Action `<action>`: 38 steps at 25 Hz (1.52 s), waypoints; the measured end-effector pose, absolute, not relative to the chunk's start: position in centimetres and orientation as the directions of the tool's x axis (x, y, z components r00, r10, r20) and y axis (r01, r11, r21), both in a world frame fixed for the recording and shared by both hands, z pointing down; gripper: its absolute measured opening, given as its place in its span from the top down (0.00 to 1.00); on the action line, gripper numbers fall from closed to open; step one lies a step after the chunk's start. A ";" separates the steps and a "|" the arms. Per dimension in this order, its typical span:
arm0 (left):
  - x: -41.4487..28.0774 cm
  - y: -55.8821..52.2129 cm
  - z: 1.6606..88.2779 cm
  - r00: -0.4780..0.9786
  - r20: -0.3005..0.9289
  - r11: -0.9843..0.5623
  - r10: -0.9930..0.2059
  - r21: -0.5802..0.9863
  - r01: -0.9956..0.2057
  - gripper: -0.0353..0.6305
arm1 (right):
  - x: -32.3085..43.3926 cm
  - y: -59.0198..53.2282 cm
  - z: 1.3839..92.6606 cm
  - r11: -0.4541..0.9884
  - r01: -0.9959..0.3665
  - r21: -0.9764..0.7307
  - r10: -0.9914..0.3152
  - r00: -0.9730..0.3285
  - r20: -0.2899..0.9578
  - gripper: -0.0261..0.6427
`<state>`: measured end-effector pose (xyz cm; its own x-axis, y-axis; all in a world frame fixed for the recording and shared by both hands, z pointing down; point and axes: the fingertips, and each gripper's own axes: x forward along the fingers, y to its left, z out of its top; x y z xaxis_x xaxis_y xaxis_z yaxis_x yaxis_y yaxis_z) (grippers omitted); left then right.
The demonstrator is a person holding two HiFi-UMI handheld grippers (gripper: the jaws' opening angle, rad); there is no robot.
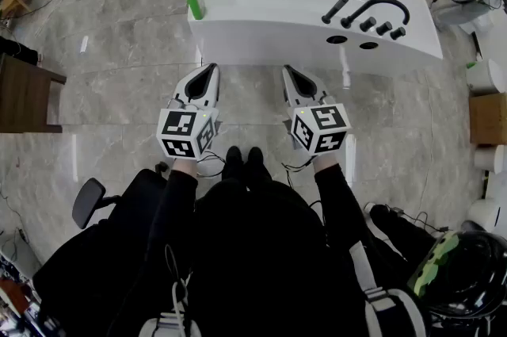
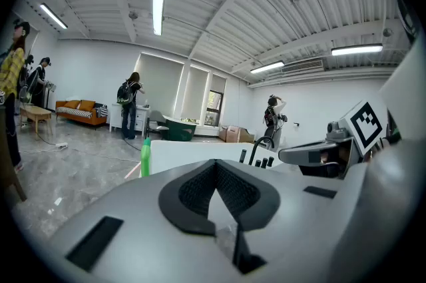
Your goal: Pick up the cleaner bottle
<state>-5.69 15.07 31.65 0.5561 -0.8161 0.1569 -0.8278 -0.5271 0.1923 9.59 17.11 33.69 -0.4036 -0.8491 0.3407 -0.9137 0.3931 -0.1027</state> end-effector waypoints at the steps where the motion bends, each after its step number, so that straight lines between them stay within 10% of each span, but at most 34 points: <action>1: -5.7 15.2 31.7 0.555 0.157 -0.526 -0.817 0.192 -0.828 0.94 | 9.6 17.2 33.7 0.394 -0.913 -0.103 -0.849 -0.405 0.340 0.96; 38: -3.3 12.7 31.0 0.489 0.162 -0.473 -0.857 0.128 -0.872 0.94 | 13.0 15.1 33.9 0.455 -0.876 -0.161 -0.808 -0.482 0.340 0.96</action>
<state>-3.30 12.69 30.99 0.4890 -0.8570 0.1624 -0.8716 -0.4731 0.1282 12.97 15.05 33.90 -0.4818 -0.8078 0.3396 -0.8759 0.4549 -0.1607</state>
